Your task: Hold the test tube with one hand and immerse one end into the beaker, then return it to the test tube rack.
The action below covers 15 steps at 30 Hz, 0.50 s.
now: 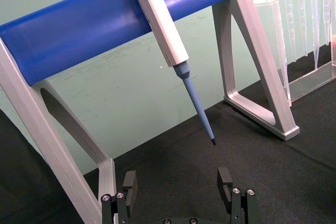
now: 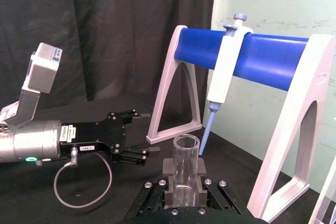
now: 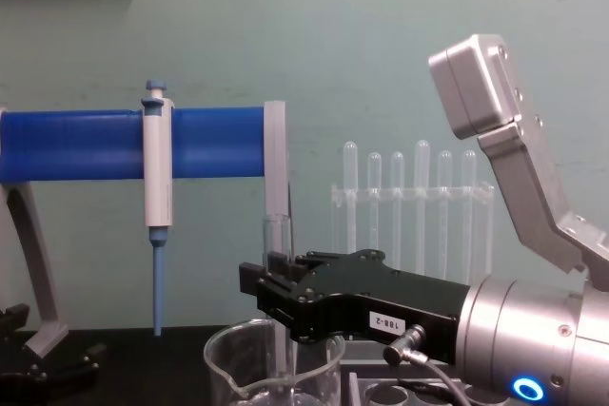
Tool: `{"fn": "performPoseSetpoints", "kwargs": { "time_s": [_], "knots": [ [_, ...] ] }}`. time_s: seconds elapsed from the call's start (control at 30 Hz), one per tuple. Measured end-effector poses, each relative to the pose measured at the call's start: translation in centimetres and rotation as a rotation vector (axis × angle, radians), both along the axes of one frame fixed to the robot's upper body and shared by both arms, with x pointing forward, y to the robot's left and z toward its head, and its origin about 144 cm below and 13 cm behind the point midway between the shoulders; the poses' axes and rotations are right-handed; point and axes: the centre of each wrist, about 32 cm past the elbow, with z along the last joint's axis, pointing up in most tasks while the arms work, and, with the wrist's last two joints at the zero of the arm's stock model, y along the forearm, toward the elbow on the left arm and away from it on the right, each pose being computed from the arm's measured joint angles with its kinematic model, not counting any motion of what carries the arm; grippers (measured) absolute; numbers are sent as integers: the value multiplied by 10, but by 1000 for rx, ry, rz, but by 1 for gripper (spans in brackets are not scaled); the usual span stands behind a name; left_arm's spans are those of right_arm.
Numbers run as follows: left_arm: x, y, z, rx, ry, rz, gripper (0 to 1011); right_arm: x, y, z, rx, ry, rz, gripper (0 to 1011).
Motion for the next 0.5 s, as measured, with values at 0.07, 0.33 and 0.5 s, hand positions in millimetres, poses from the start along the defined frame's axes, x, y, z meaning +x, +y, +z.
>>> {"fn": "performPoseSetpoints", "kwargs": {
  "time_s": [0.07, 0.33, 0.5],
  "knots": [
    [0, 0, 0, 0, 0, 0, 1000, 0, 0, 0, 0, 0, 0, 225],
    [0, 0, 0, 0, 0, 0, 1000, 0, 0, 0, 0, 0, 0, 225],
    [0, 0, 0, 0, 0, 0, 1000, 0, 0, 0, 0, 0, 0, 225]
  ]
}}
